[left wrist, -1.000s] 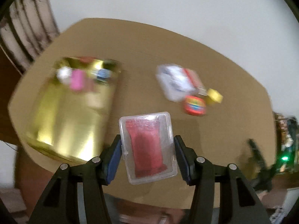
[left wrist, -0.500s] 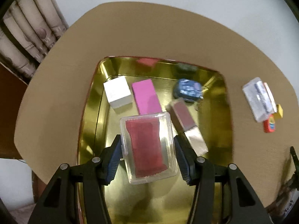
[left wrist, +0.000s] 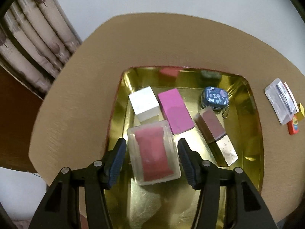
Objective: Organize rigid objects
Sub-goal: 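Lower the clear pink box into the gold tin and open the left gripper, then grasp the yellow cube with the right gripper and drop it in the tin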
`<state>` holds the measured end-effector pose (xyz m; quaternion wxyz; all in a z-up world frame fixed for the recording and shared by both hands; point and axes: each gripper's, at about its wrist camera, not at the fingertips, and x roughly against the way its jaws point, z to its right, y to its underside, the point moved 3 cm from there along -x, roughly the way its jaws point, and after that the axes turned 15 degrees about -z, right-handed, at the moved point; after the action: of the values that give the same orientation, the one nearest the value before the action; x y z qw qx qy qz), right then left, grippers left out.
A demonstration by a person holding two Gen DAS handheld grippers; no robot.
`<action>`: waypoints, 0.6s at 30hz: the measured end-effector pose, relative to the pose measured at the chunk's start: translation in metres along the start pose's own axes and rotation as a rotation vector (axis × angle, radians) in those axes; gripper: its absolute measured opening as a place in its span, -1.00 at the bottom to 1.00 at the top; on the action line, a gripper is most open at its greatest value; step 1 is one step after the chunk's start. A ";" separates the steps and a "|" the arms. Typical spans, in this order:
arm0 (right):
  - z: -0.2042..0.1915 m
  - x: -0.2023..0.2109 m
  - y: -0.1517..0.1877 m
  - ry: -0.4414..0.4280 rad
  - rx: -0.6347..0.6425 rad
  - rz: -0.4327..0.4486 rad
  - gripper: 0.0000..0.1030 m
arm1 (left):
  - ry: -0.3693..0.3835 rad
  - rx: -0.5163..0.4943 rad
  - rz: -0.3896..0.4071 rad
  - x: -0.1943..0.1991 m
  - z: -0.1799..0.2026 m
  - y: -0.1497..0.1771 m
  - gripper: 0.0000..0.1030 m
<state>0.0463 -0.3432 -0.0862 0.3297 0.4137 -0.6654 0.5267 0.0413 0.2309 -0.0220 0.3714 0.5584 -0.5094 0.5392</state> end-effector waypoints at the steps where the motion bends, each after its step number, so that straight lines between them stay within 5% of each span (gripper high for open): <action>1: -0.006 0.000 -0.001 0.017 0.012 -0.007 0.16 | 0.014 0.005 0.015 0.005 0.000 0.003 0.05; 5: -0.055 0.005 -0.009 -0.053 0.131 -0.019 0.16 | 0.042 0.036 0.084 0.034 0.011 0.023 0.06; 10: -0.124 0.000 -0.041 -0.121 0.335 -0.026 0.16 | 0.185 0.036 0.143 0.076 0.041 0.061 0.32; 18: -0.173 -0.044 -0.086 -0.099 0.631 -0.134 0.16 | 0.247 -0.086 0.136 0.089 0.090 0.122 0.32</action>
<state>0.1434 -0.1745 -0.0484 0.1864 0.5636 -0.4559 0.6631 -0.0661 0.1045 0.0364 0.4175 0.4357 -0.5189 0.6055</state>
